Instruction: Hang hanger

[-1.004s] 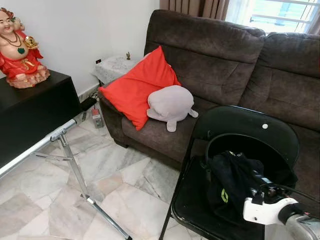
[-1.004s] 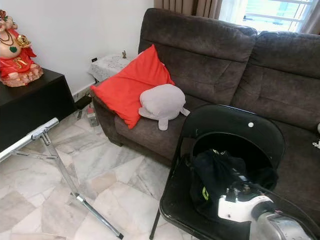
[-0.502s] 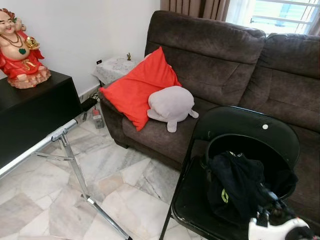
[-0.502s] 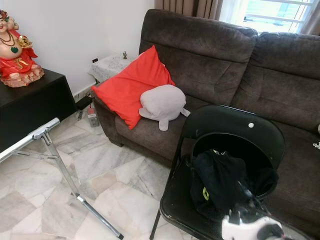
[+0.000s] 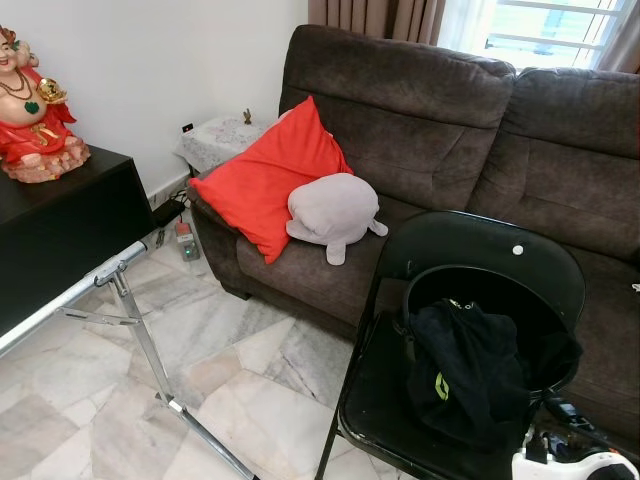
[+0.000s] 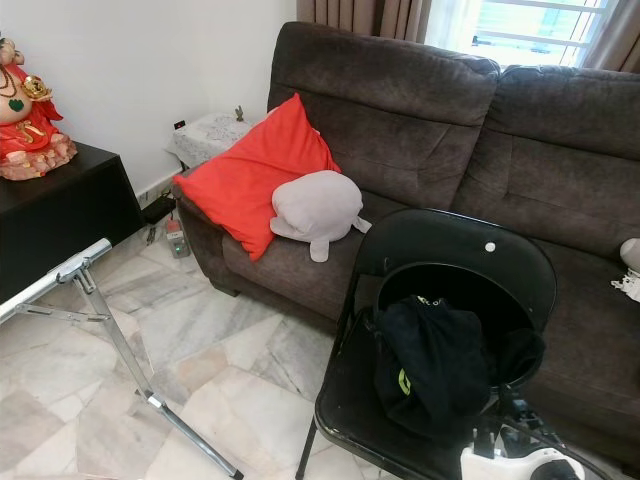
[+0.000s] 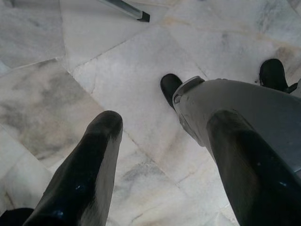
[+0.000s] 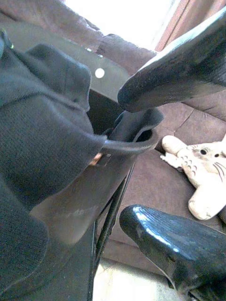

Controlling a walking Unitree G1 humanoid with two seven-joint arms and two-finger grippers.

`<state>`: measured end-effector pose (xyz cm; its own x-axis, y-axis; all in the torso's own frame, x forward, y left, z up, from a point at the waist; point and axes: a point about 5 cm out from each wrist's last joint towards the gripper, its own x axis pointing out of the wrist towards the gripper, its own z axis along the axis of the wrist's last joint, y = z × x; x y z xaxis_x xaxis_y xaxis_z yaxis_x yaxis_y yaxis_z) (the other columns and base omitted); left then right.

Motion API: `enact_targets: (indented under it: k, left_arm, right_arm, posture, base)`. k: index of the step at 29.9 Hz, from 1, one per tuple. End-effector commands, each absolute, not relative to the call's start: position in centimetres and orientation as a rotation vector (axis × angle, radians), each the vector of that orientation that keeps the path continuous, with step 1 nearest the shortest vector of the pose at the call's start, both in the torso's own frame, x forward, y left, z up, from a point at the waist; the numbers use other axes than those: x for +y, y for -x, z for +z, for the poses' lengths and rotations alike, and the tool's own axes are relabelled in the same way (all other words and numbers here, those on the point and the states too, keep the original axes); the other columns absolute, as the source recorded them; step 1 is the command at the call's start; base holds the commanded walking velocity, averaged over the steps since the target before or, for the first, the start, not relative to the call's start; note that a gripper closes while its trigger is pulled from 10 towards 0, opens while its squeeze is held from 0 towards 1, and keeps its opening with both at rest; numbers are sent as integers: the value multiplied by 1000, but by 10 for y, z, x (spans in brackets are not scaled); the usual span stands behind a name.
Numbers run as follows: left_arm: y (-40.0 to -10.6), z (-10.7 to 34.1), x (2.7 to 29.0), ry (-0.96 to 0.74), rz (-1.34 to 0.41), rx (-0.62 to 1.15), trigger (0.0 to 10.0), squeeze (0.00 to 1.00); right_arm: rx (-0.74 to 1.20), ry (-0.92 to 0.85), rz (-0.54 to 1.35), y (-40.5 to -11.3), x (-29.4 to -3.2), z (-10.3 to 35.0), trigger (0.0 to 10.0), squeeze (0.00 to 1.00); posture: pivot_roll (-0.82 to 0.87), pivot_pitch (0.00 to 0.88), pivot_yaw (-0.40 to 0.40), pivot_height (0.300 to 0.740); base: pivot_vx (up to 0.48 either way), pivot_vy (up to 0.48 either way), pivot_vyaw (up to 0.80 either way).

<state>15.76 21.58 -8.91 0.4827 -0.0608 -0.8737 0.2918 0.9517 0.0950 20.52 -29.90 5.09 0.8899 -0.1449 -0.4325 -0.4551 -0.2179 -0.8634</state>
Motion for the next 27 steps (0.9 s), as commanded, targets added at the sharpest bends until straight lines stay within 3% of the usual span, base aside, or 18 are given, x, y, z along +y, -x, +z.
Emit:
enact_targets:
  k: [1,14,27]
  left_arm:
    - [-155,-90,217,-244,-213,1058,10000,0]
    - [-156,-89,218,-243,-194,1044,10000,0]
    - [-157,-89,219,-244,-182,1032,10000,0]
  right_arm:
    - [445,1799,312,-207,-299,48,10000,0]
    - [298,1824,356,-230,-280,26,10000,0]
    - [102,1842,300,-243,-271,36,10000,0]
  posture:
    - [-80,4,0,740]
    - [-66,8,2,740]
    - [-61,9,3,740]
  base:
    - [0,0,0]
    - [0,0,0]
    - [0,0,0]
